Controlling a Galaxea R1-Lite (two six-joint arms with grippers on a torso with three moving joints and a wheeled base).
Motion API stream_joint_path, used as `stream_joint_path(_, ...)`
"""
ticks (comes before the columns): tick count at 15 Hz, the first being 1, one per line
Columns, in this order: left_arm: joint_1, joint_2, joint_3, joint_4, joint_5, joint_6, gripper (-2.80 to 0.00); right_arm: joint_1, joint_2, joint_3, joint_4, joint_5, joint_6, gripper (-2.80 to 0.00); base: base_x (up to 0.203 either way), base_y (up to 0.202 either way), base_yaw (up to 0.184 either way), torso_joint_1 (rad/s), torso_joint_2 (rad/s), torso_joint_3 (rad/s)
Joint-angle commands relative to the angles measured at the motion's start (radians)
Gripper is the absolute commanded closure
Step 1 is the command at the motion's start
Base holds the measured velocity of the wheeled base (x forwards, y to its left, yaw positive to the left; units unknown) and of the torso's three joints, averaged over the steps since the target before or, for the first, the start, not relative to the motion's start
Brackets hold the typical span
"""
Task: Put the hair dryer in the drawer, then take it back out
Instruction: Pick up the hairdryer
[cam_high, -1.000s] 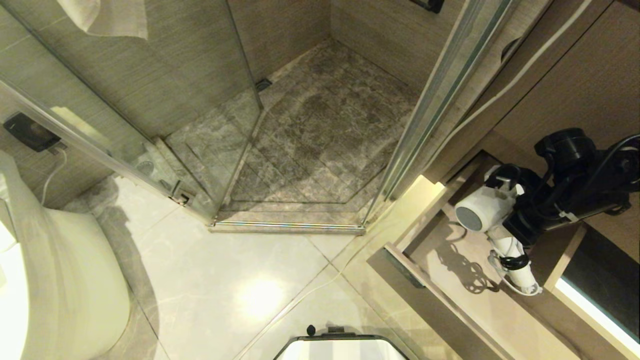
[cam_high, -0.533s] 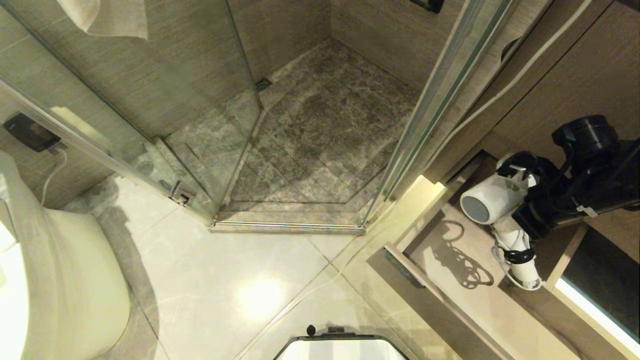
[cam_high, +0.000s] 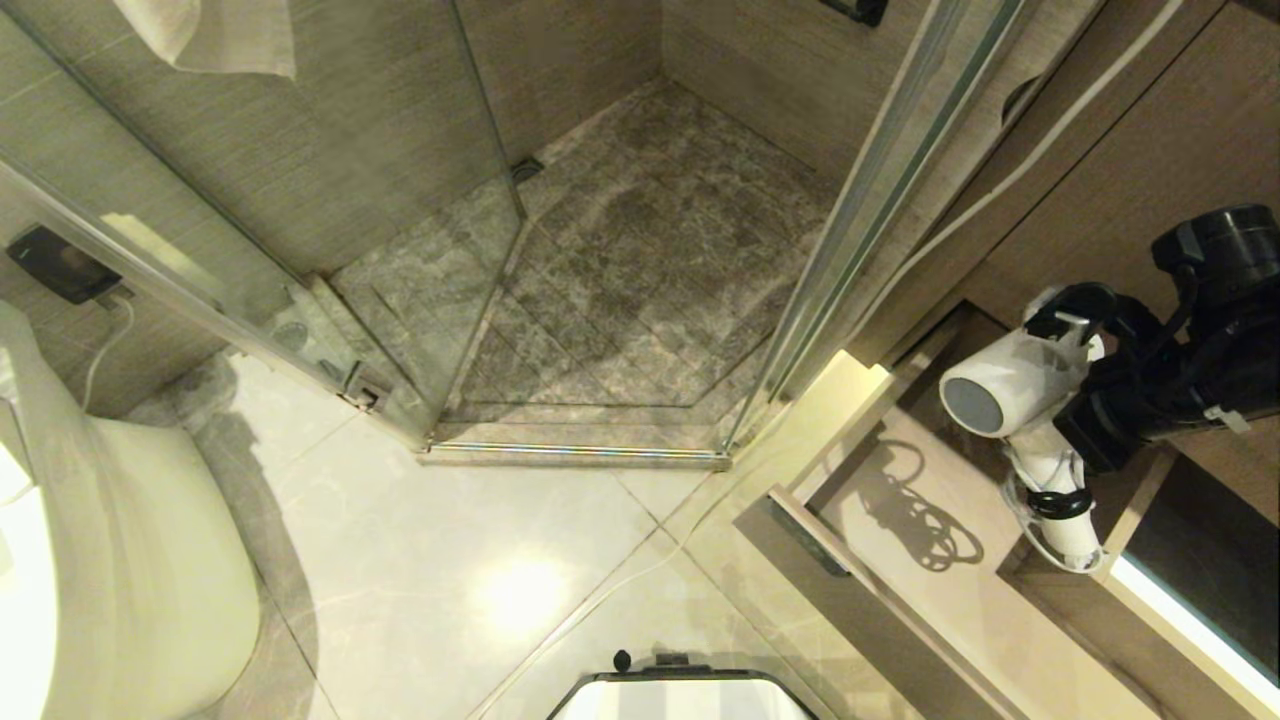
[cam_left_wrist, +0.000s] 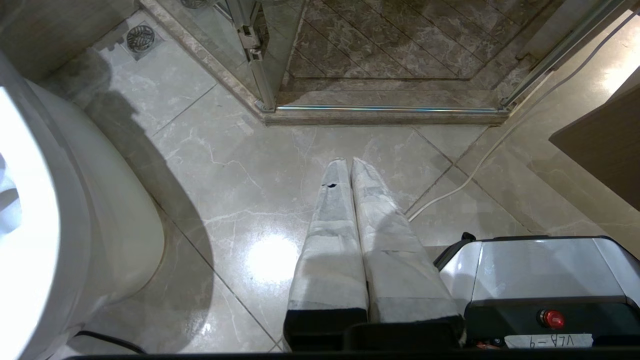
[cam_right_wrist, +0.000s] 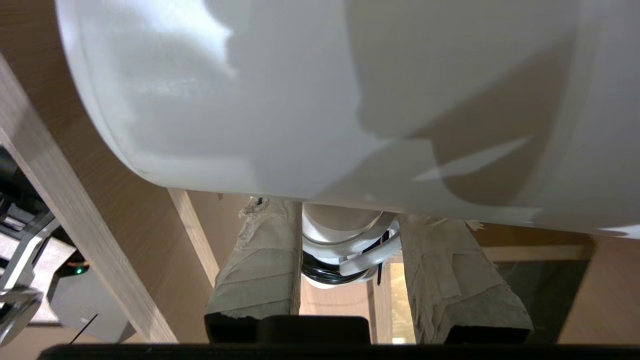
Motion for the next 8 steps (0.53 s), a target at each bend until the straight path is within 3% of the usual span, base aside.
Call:
stream_joint_path(1,0.000,0.002,0.000,-0.001,0.000,0.000,0.00,0.000,-0.047,0.019,0.001,0.002,-0.004,0.00,0.000,0.000,0.000,0.000,0.00,0.000)
stream_joint_path(8,0.000,0.002,0.000,-0.001,-0.001,0.000,0.00,0.000,-0.141,0.061,0.028,0.001,-0.003,0.00,0.000,0.000,0.000,0.000,0.00,0.000)
